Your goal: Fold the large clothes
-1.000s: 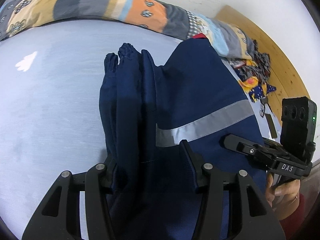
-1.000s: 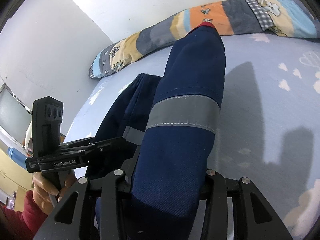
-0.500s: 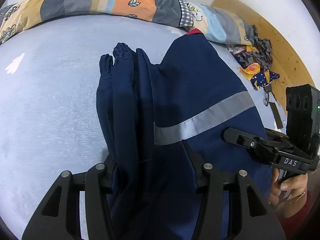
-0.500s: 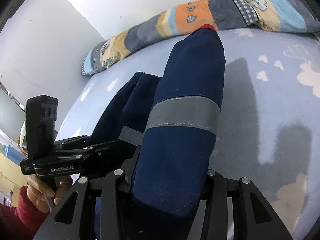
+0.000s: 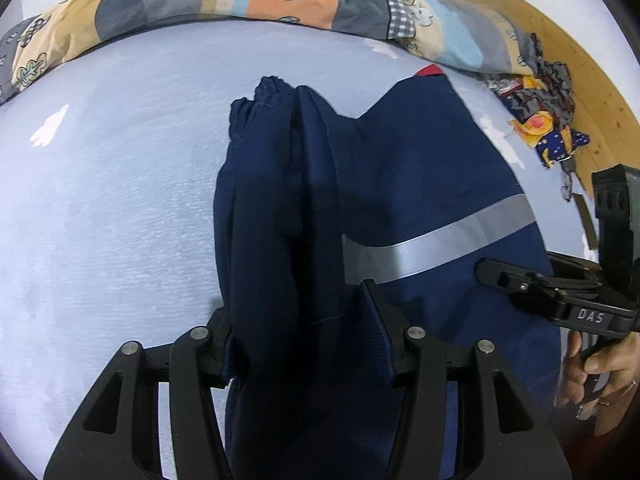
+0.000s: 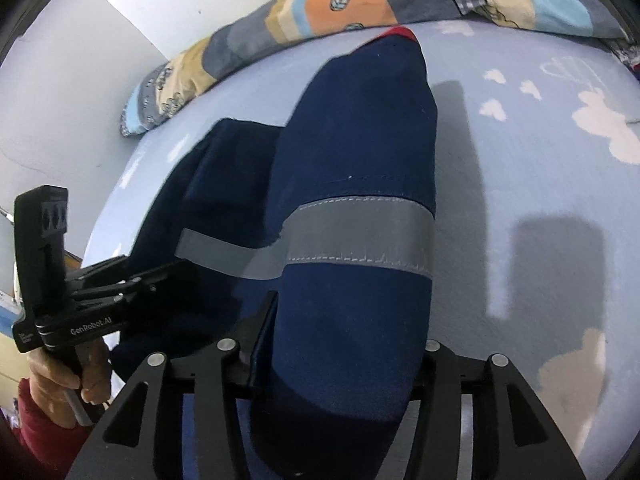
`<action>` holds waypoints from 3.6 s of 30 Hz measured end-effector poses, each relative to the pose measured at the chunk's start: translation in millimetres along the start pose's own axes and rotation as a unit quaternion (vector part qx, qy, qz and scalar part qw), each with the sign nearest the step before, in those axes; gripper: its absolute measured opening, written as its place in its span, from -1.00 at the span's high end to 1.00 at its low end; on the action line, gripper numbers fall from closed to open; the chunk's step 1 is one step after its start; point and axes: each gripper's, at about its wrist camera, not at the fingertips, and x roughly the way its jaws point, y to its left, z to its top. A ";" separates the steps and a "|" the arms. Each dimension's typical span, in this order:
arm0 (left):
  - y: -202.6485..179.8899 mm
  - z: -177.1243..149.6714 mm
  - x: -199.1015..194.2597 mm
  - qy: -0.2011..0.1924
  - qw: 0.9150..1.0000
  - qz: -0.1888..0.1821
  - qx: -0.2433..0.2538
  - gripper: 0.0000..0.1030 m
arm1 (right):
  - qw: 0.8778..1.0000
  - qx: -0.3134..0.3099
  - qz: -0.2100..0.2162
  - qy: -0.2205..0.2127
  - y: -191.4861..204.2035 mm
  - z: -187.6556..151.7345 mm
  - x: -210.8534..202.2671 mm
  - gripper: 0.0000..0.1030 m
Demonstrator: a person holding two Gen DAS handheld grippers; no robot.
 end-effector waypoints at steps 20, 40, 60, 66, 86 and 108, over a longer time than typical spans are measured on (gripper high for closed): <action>10.3 -5.6 11.0 -0.006 0.997 0.076 0.009 -0.85 | 0.995 -0.006 -0.085 -0.043 -8.2 5.6 -32.0 -0.25; 11.7 -0.6 10.8 -0.001 0.998 0.070 -0.007 -0.95 | 0.995 -0.036 -0.090 -0.030 13.5 3.7 -10.2 -0.06; -24.3 -116.6 -79.0 -0.097 0.989 0.110 -0.034 -0.95 | 0.992 -0.020 -0.076 -0.096 50.7 -100.8 -82.6 0.18; -26.4 -119.9 -67.9 -0.073 0.989 0.124 -0.017 -0.95 | 0.993 -0.022 -0.085 -0.080 52.5 -120.8 -80.8 0.19; -37.3 -130.1 -51.0 -0.067 0.986 0.150 0.000 -0.95 | 0.985 -0.071 -0.154 -0.029 70.9 -132.7 -30.3 0.11; -76.6 -152.1 -60.2 -0.106 0.971 0.196 0.088 -0.95 | 0.978 -0.077 -0.162 -0.111 93.4 -160.6 -67.9 0.16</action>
